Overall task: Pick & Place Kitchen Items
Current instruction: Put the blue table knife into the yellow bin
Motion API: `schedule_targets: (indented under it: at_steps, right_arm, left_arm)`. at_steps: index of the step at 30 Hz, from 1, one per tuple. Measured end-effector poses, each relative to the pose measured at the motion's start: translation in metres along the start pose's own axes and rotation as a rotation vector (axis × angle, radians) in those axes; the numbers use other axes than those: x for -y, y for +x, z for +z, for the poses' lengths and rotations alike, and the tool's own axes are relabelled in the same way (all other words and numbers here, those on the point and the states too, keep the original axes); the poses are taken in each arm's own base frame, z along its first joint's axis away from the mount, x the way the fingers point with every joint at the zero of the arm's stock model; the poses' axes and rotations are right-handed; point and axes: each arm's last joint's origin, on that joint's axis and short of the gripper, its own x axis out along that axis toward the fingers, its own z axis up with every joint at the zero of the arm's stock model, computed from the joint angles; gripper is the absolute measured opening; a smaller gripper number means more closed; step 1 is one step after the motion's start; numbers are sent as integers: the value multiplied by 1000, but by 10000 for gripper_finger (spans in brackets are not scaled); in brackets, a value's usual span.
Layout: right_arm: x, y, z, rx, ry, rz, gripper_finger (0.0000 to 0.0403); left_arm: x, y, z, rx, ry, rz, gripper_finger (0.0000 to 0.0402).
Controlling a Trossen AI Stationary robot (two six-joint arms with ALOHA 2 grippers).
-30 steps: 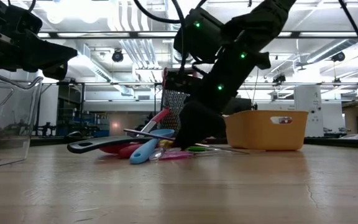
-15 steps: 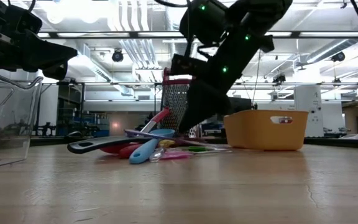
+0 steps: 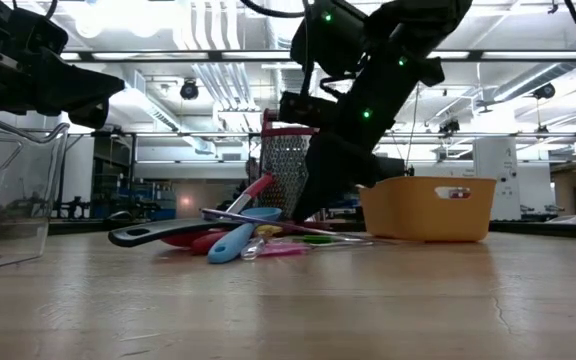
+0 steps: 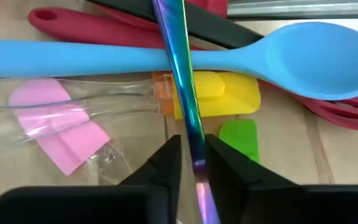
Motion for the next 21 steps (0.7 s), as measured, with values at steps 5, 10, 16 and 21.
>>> schedule_targets:
  at_steps: [5,10,16,21]
  right_arm:
    - [-1,6,-3,-12,-8,-22,139]
    - [0,10,-5,-22,-33,-50,172]
    - [5,14,-5,-17,-29,-62,181]
    - [6,20,-8,-33,-27,-61,164]
  left_arm:
    - [0,0,0,0,0,0,39]
    - [0,0,0,0,0,0,39]
    - [0,0,0,0,0,0,39]
    - [0,0,0,0,0,0,39]
